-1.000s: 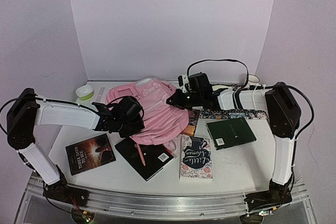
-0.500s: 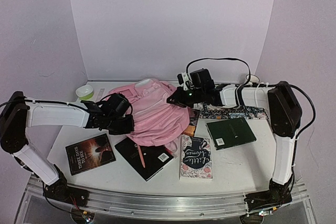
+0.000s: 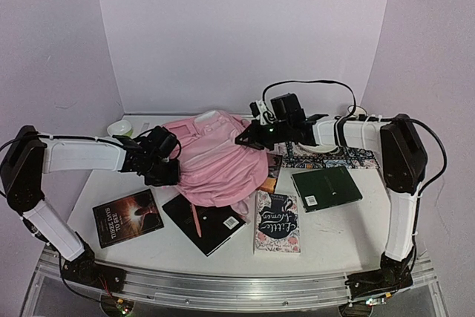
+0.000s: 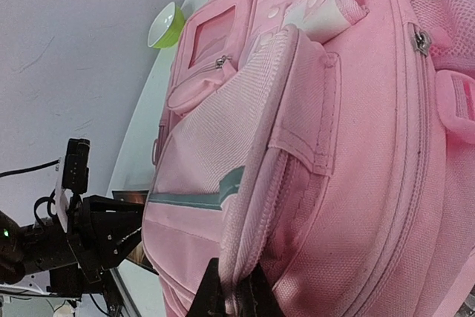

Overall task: Pack the student bag
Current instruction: Pick up the upper front pocket of the student bag.

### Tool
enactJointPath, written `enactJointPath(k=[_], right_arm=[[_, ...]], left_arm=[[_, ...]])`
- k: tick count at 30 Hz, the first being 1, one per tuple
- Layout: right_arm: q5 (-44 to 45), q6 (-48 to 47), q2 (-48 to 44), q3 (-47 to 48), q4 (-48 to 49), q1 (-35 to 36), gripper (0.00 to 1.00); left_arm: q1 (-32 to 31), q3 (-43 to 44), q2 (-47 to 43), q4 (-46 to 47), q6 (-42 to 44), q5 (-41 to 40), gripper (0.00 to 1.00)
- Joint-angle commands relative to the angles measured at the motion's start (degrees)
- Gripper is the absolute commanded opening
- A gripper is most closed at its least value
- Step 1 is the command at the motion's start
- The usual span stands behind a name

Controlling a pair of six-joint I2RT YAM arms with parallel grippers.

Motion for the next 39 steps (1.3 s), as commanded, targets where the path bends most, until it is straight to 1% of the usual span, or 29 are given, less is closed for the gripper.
enactJointPath(k=[1, 4, 7, 12, 18, 23, 28, 32, 34, 39], right_arm=[[-0.9, -2.0, -1.3, 4.2, 2.8, -3.3, 0.00], [-1.1, -1.8, -1.2, 4.3, 2.9, -3.3, 0.00], [-1.4, -1.7, -1.2, 4.5, 3.0, -3.3, 0.00], [-1.8, -1.6, -1.1, 4.8, 3.0, -3.1, 0.00], [-2.0, -1.4, -1.0, 4.8, 3.0, -2.5, 0.00], [-2.1, -1.4, -1.0, 4.7, 3.0, -1.9, 0.00], [-2.3, -1.4, -0.7, 4.9, 3.0, -1.6, 0.00], [-2.2, -1.7, -0.8, 4.7, 3.0, -1.6, 0.00], [-2.3, -1.8, -0.8, 4.6, 3.0, -1.6, 0.00], [-2.5, -1.7, -0.7, 4.2, 3.0, -1.5, 0.00]], left_arm=[[0.1, 4.1, -3.7, -9.4, 6.5, -6.6, 0.50], [-2.2, 6.6, -4.2, -6.9, 11.7, -4.5, 0.63], [-5.3, 9.6, -2.8, -4.5, 16.5, -2.2, 0.71], [-8.0, 15.7, 1.9, -1.8, 21.7, 2.1, 0.77], [-9.9, 23.4, 8.6, -1.7, 25.7, 4.7, 0.79], [-11.1, 27.7, 13.5, -1.7, 28.0, 2.8, 0.79], [-11.1, 29.5, 15.3, -1.9, 27.7, -5.0, 0.78], [-10.8, 29.2, 13.1, -2.2, 27.4, -9.8, 0.72], [-10.3, 28.8, 12.0, -2.5, 27.5, -10.8, 0.70], [-8.4, 27.7, 10.7, -2.9, 27.2, -10.6, 0.60]])
